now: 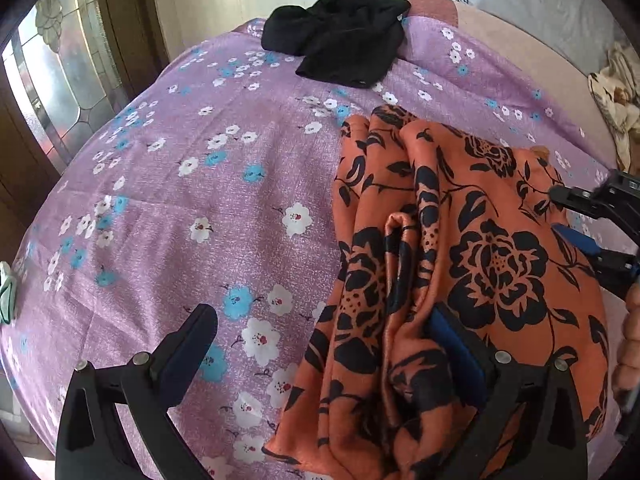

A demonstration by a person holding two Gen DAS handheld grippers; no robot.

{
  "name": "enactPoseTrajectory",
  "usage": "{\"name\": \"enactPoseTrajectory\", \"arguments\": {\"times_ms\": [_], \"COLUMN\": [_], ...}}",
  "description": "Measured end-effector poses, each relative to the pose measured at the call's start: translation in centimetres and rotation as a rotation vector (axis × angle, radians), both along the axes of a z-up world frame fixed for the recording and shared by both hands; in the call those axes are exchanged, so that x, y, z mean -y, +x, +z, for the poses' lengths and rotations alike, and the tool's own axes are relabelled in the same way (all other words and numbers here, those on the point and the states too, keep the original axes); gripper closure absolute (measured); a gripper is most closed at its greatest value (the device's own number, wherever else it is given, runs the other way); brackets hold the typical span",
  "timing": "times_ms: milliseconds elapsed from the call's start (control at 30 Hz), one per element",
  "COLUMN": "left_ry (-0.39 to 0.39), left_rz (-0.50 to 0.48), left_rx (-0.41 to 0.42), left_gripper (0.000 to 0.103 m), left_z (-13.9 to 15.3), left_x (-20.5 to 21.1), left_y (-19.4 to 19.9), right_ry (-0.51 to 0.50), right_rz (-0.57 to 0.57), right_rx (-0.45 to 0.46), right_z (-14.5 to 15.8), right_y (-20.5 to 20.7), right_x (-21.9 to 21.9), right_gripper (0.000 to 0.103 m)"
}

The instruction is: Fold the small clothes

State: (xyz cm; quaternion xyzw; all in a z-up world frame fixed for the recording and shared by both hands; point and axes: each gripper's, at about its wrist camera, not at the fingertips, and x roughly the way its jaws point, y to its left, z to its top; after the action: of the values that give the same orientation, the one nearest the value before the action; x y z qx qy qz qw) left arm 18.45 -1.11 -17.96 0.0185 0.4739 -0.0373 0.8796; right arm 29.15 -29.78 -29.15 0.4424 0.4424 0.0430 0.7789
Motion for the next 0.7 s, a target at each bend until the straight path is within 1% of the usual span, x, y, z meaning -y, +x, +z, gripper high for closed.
{"name": "enactPoseTrajectory", "arguments": {"times_ms": [67,133,233,333,400,467,500,533,567,633,700], "left_ry": [0.001,0.013,0.016,0.065,0.08,0.109,0.117,0.115,0.111,0.113,0.118], "left_rz": [0.009,0.009,-0.012,-0.044,-0.056,-0.069,-0.078,-0.08,-0.077,-0.075,-0.079], "left_rx": [0.017,0.047,0.099,0.124,0.107,0.075,0.059,0.043,0.041,0.051,0.058], "left_gripper": [0.0,0.0,0.0,0.0,0.0,0.0,0.0,0.0,0.0,0.0,0.0], "left_z": [0.6,1.6,2.9,3.3,2.8,1.6,1.0,0.5,0.3,0.4,0.4], "left_x": [0.1,0.2,-0.2,0.3,0.5,0.9,1.1,1.2,1.2,1.2,1.2], "left_y": [-0.6,-1.4,-3.2,-4.9,-5.3,-5.3,-5.2,-5.1,-5.2,-5.4,-5.5], "right_ry": [-0.032,-0.044,-0.068,-0.073,-0.082,-0.082,-0.073,-0.066,-0.075,-0.095,-0.102], "right_rz": [0.01,0.043,0.069,0.115,0.133,0.144,0.155,0.165,0.168,0.172,0.172], "right_rx": [0.023,0.072,0.118,0.149,0.142,0.106,0.072,0.026,-0.02,-0.041,-0.042], "right_z": [1.7,3.8,6.3,7.9,7.7,6.6,5.6,4.5,3.2,2.0,2.1], "right_y": [-1.0,-2.8,-5.4,-8.6,-10.8,-12.4,-12.9,-12.9,-12.9,-12.5,-12.4], "right_x": [-0.4,-0.9,-1.6,-2.9,-3.4,-4.0,-4.3,-4.7,-5.0,-5.2,-5.1], "right_gripper": [0.054,0.054,0.054,0.054,0.054,0.054,0.056,0.062,0.064,0.074,0.076]}}
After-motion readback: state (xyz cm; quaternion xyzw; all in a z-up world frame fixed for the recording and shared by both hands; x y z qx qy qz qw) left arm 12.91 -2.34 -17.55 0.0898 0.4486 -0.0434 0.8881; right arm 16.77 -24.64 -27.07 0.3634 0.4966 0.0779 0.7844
